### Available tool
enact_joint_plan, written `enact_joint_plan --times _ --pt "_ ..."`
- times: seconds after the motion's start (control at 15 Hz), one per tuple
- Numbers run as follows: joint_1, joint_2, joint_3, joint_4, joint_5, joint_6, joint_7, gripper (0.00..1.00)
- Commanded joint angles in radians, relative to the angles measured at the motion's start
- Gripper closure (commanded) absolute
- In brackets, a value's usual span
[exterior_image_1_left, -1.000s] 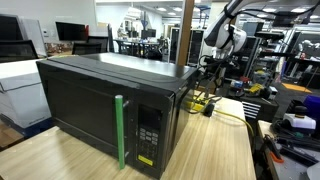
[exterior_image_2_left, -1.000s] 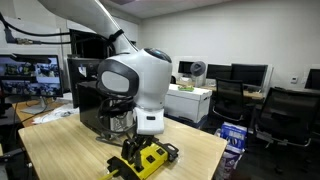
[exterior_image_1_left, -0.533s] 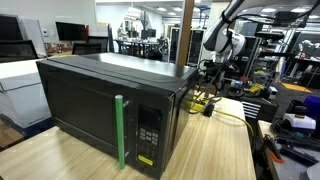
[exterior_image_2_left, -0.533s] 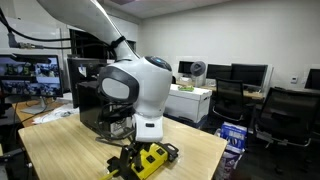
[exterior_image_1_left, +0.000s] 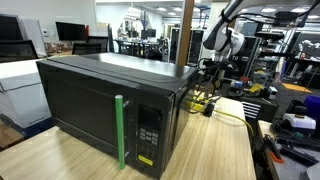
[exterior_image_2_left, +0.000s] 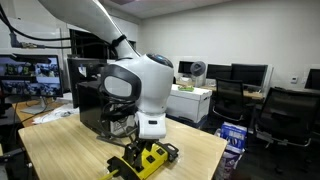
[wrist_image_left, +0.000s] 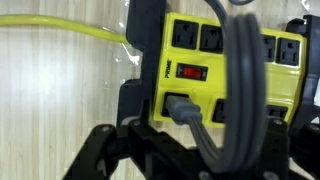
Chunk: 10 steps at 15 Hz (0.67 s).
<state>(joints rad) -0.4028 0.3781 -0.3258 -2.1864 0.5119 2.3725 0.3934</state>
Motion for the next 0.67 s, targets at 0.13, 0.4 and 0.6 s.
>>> enact_joint_plan --times 0.13,0.4,0.6 --pt "0.005 0.003 -0.004 -0.001 -0.014 0.009 -0.006 0.6" --pt "0.008 0.005 -0.009 -0.002 -0.034 0.005 -0.003 0.87" --pt "0.009 0.007 -0.01 -0.002 -0.044 -0.006 -0.005 0.93"
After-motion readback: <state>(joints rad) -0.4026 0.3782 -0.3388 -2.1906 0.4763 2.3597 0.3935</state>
